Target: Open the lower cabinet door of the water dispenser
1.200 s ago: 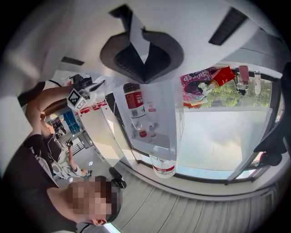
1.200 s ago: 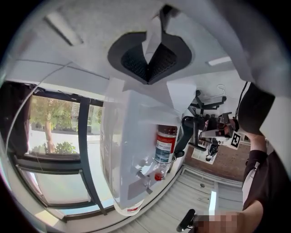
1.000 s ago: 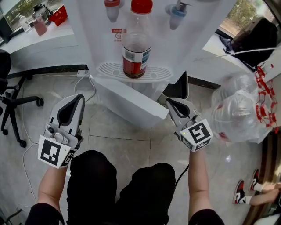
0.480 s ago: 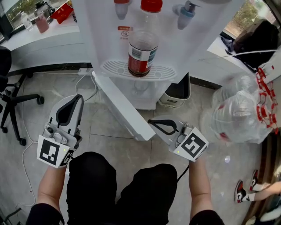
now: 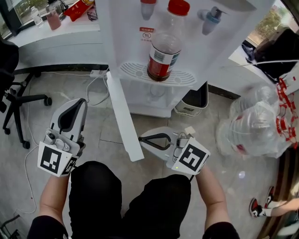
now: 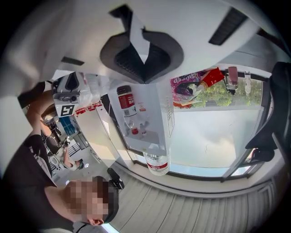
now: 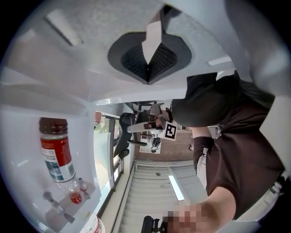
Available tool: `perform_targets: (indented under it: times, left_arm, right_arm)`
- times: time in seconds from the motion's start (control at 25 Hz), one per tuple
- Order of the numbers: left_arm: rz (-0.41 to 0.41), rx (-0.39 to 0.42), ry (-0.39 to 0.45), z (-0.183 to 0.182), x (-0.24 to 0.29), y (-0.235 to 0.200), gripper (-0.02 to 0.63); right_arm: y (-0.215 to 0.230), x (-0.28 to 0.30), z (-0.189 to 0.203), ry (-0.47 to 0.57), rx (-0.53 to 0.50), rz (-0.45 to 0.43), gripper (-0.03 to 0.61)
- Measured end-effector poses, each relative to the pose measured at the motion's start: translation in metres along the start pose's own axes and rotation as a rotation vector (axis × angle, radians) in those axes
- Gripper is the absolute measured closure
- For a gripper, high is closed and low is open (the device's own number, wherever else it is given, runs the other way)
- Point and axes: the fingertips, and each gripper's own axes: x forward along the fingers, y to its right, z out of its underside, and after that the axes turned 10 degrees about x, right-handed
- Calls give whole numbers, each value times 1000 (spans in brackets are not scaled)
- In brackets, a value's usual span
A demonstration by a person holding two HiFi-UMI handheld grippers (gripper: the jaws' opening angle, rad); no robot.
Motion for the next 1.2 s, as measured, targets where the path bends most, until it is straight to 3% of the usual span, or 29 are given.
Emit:
perform_targets:
  times: [0.36,0.56,0.76,1.2]
  left_arm:
    - [-16,8,-40,16,-15,-8,606]
    - [-25,11,-40,18,-20,-15,606]
    - [-27,12,-29,15,-20,-20,606]
    - [-24,13,-15,19,-14,-27,606]
  right_arm:
    - [-20,36,-17,1,-37,-95,575]
    - [-25,56,-34,56,-71,-132,575]
    - [-31,70,-41,44,-98,-174,575]
    - [-33,90,-51,77,-83,-188,575]
